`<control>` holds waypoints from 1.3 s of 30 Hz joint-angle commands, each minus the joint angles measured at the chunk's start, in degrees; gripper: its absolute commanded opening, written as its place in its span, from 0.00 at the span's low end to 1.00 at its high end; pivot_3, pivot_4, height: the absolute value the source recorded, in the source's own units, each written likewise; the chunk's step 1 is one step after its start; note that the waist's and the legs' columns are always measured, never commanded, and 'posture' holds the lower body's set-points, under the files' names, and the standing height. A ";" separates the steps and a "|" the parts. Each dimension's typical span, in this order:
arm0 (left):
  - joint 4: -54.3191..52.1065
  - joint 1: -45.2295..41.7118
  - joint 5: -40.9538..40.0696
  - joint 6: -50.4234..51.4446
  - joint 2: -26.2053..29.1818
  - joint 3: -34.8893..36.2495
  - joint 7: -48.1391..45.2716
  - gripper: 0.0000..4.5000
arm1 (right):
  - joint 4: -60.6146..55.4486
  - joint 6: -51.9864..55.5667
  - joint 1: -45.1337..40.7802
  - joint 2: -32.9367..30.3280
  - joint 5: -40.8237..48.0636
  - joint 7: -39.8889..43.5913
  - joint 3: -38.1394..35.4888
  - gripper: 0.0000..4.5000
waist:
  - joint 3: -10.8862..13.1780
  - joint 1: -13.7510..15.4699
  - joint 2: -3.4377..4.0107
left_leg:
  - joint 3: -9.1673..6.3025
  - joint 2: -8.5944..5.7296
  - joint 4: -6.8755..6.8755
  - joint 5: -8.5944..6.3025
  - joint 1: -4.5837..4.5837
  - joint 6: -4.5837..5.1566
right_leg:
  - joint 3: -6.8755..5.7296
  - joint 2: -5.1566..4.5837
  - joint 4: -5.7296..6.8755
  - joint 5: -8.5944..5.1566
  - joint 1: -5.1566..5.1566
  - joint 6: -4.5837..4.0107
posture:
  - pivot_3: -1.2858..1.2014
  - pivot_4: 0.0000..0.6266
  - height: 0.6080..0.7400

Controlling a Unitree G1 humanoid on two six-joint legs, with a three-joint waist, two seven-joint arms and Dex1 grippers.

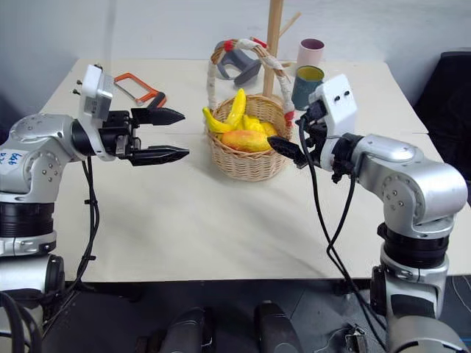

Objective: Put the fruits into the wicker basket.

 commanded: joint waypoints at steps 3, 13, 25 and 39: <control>0.83 -2.45 -0.01 -1.60 -0.18 0.30 -0.56 1.00 | 11.23 -10.14 -4.56 4.81 -4.71 -2.93 2.10 0.93 | 0.00 -0.71 0.00 | 0.00 0.03 -0.04 0.09 0.02 -0.16 | 0.01 0.05 0.05 -0.01 -0.03 -0.02 | 0.52 0.24 1.00; -1.05 -2.88 -0.76 -0.91 -1.73 0.48 0.83 1.00 | 28.95 -24.81 -8.57 9.48 -11.40 -2.58 5.71 0.43 | 0.01 -0.99 0.01 | 0.02 -0.02 -0.05 0.09 -0.05 -0.17 | 0.01 -0.05 0.03 -0.01 -0.08 -0.02 | 0.52 0.24 1.00; -3.44 -3.41 -8.22 4.19 -4.80 4.75 3.66 1.00 | 11.00 -23.48 1.52 3.02 -3.52 3.65 -4.57 0.03 | 0.04 -0.38 0.06 | -0.02 0.00 -0.04 0.09 -0.09 -0.19 | -0.03 -0.06 0.04 -0.01 -0.07 -0.01 | 0.52 0.24 1.00; 0.30 -5.10 -9.44 5.38 -6.33 2.04 -1.93 1.00 | 15.54 -32.61 24.90 -18.05 -2.82 14.60 -27.11 0.03 | 0.06 0.51 0.13 | 0.03 -0.01 0.02 0.10 0.09 -0.18 | 0.05 0.07 -0.20 0.03 0.20 0.10 | 0.52 0.24 1.00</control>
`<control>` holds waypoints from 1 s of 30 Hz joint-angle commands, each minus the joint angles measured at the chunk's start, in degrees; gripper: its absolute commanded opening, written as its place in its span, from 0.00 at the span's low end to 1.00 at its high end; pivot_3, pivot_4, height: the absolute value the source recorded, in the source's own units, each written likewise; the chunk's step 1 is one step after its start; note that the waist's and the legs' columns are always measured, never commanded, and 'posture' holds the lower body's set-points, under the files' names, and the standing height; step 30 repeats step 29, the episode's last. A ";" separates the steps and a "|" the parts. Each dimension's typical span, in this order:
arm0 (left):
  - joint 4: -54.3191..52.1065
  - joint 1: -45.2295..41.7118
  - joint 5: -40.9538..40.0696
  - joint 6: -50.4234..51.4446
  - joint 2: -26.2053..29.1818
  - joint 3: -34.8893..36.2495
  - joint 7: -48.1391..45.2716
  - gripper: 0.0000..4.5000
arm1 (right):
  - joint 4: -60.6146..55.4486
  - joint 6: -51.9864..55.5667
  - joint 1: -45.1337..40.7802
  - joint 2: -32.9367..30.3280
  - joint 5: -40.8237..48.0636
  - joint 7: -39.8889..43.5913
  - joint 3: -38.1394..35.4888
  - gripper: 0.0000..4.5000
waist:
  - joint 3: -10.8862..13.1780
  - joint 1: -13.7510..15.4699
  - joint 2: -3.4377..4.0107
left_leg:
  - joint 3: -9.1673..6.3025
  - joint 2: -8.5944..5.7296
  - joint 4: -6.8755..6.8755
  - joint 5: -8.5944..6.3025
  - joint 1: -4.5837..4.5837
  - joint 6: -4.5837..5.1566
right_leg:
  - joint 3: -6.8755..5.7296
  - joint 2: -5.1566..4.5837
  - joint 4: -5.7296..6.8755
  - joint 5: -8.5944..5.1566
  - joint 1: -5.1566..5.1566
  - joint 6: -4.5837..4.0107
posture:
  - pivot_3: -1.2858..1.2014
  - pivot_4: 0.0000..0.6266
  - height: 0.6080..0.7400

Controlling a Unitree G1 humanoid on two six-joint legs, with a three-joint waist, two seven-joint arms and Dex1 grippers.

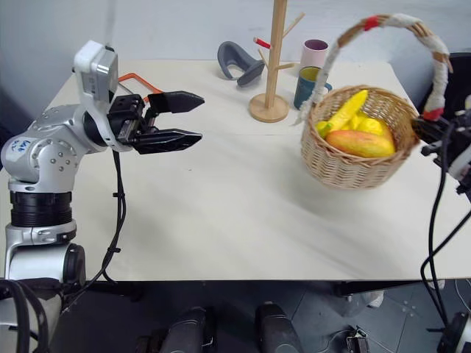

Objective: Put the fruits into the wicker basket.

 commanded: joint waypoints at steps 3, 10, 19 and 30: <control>1.28 -1.55 -0.57 -1.17 -0.86 -0.41 -2.26 1.00 | 0.87 -8.37 2.53 5.17 -1.24 -3.37 -0.93 0.03 | -0.01 -0.56 0.01 | -0.01 0.03 -0.02 0.03 0.01 -0.05 | 0.00 0.07 0.01 0.00 0.00 0.00 | 0.52 0.24 1.00; 4.46 -3.11 0.77 -2.77 -1.60 -1.63 -4.10 1.00 | -0.03 -6.62 7.09 7.17 2.81 -2.35 -4.12 0.24 | 0.03 0.01 0.09 | -0.06 -0.03 0.02 0.05 0.00 -0.08 | -0.02 -0.01 0.08 -0.02 -0.01 0.03 | 0.52 0.24 1.00; 10.74 -4.35 2.33 -4.00 -0.66 -2.21 -7.74 1.00 | -14.31 4.32 24.51 -2.05 11.85 8.63 -18.39 0.77 | 0.02 0.76 0.12 | -0.13 -0.04 0.00 0.04 0.02 -0.07 | -0.03 0.04 0.06 -0.04 0.05 0.06 | 0.52 0.24 1.00; 5.74 0.57 0.51 -1.26 5.58 -0.38 -11.26 1.00 | -20.08 13.85 53.30 -3.65 19.42 27.77 -47.74 0.77 | 0.12 0.65 -0.07 | -0.34 -0.03 -0.20 -0.28 0.82 0.22 | -0.14 0.09 -0.62 -0.07 1.21 0.15 | 0.52 0.24 1.00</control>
